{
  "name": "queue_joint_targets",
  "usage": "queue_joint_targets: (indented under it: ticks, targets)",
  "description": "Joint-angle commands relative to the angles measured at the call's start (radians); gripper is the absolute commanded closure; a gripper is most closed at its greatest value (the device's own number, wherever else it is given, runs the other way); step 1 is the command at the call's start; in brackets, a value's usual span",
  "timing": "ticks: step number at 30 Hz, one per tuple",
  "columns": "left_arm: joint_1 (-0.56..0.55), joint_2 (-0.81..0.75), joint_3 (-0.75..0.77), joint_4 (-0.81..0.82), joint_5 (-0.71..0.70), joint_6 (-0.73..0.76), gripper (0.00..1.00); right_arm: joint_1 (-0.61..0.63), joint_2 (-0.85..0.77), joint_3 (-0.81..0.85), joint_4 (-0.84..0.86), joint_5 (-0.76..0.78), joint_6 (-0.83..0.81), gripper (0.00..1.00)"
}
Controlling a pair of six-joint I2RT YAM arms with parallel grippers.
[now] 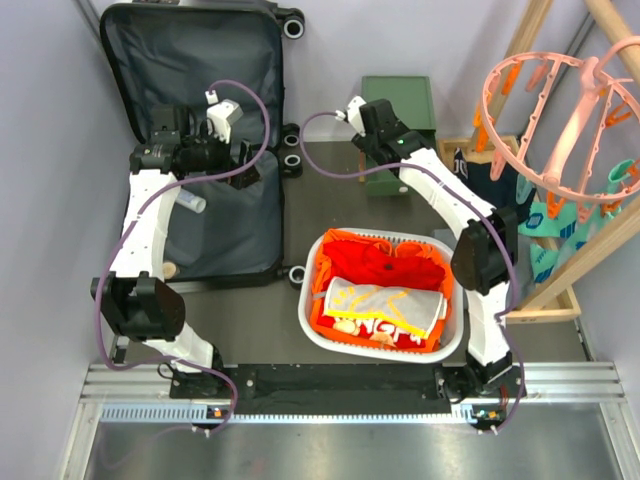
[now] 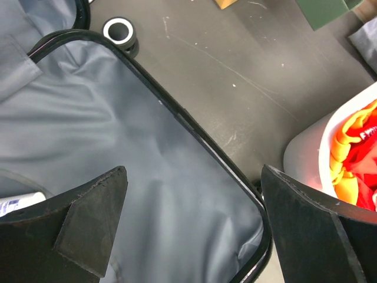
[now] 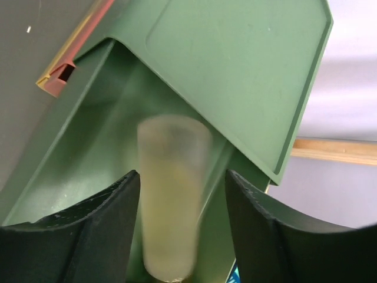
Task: Open, take out, and arrange the luggage
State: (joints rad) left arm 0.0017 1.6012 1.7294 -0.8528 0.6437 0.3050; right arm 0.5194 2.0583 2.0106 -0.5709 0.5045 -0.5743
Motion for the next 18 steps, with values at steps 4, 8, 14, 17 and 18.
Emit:
queue_joint_targets:
  ticks: [4, 8, 14, 17, 18]
  targets:
    - [0.001, -0.027, -0.020, 0.086, -0.208, -0.084, 0.01, 0.014, -0.023, 0.056, 0.025, 0.014, 0.030, 0.34]
    - [0.018, 0.020, -0.083, 0.248, -0.594, -0.260, 0.01, 0.022, -0.058, 0.053, 0.020, 0.016, 0.048, 0.34]
    - [0.124, 0.216, -0.015, 0.198, -0.935, -0.507, 0.03, 0.062, -0.164, -0.001, 0.039, 0.006, 0.116, 0.34]
    - [0.178, 0.296, 0.007, 0.120, -1.009, -0.680, 0.06, 0.091, -0.227, -0.042, 0.042, 0.002, 0.155, 0.34]
    - [0.187, 0.311, 0.006, 0.112, -1.053, -0.748, 0.06, 0.100, -0.260, -0.059, 0.051, -0.007, 0.166, 0.34]
